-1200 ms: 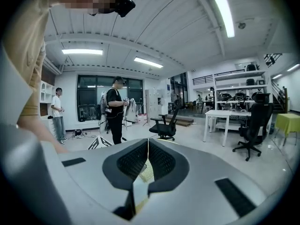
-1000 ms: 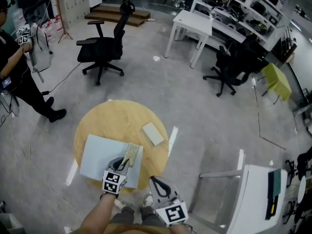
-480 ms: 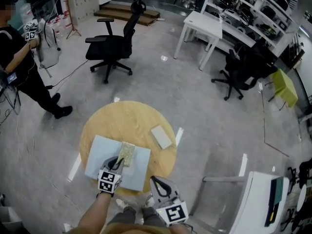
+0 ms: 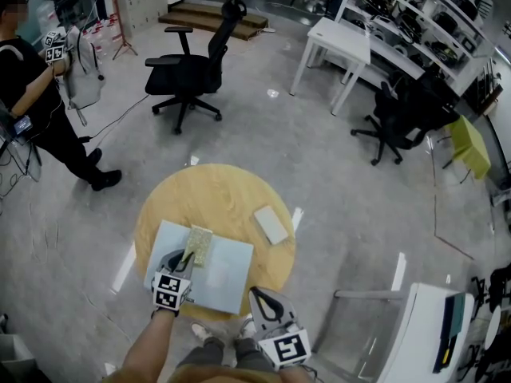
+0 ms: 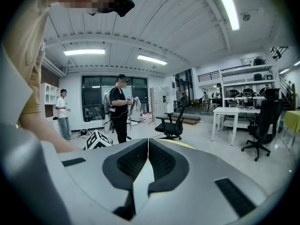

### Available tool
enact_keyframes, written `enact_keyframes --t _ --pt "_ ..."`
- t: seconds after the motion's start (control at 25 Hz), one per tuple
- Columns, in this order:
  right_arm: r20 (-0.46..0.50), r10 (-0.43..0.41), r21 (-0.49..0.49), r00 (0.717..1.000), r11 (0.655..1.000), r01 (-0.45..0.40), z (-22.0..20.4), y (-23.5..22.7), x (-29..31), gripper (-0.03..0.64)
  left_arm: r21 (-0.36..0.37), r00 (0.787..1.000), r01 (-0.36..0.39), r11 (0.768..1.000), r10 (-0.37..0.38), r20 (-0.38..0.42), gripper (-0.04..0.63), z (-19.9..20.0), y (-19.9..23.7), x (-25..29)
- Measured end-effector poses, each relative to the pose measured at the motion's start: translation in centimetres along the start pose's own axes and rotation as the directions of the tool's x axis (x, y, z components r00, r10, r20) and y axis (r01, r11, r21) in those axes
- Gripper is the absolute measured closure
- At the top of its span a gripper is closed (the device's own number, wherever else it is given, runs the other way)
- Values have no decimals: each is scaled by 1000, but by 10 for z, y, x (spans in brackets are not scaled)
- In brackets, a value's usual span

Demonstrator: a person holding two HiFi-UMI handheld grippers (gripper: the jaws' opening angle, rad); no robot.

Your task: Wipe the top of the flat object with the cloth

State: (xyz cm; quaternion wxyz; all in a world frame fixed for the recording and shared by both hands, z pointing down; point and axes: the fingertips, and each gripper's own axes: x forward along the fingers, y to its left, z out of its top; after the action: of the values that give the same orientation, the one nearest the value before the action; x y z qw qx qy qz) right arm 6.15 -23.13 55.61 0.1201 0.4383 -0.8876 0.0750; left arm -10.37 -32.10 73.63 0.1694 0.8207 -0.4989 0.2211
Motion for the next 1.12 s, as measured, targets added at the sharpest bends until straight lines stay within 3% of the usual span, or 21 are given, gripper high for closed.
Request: enact_keyframes --t 0.64,1.12 --pt "1 14 -9 1000 1000 -14 10 33 29 615 -30 988 -151 988 151 -19 531 -12 99 -38" --pt "-11 2 -12 1000 1000 -2 16 50 40 615 -36 982 -187 982 186 -7 531 -12 135 -57"
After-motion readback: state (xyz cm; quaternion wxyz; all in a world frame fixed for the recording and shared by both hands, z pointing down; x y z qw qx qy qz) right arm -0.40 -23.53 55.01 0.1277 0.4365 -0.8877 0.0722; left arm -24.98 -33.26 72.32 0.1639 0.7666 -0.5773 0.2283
